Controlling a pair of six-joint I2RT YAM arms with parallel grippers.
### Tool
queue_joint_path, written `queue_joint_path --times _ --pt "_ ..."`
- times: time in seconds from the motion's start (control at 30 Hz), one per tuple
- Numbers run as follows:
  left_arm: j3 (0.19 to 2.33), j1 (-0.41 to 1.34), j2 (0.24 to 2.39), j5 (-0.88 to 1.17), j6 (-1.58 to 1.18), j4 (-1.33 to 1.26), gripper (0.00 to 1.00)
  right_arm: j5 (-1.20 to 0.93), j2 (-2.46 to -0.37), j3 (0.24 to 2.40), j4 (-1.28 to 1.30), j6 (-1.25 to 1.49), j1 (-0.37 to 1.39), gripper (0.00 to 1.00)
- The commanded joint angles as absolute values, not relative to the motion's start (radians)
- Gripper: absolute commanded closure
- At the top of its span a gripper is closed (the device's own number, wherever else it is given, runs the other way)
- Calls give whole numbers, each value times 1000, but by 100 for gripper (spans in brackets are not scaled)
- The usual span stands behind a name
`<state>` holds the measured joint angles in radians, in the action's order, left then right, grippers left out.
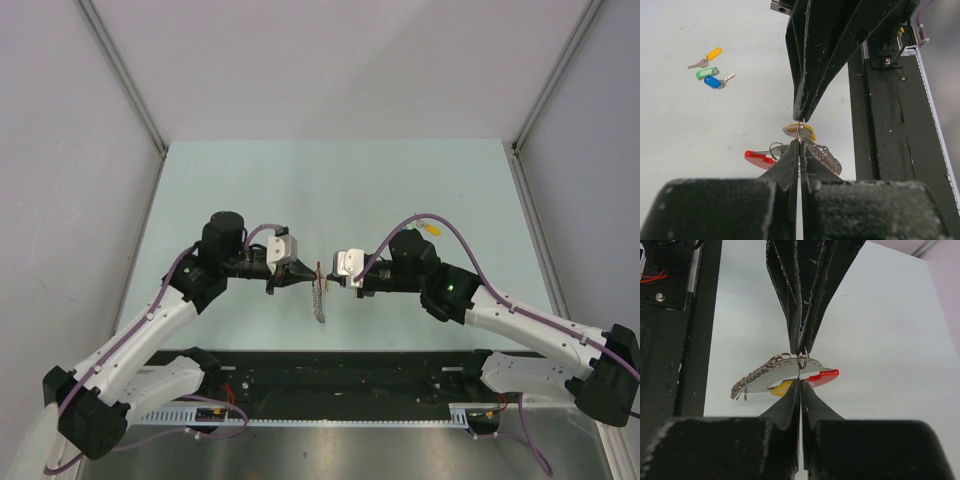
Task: Put the keys on the keyring
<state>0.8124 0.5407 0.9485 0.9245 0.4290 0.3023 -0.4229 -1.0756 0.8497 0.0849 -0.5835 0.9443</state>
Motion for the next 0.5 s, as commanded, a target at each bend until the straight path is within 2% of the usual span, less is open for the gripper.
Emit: queue_joint_path --times 0.0,0.47 --pt "867 543 945 994 469 301 100 -405 -1078 899 43 -577 951 100" --pt "867 545 945 976 471 305 100 -387 -1052 899 60 -577 951 100"
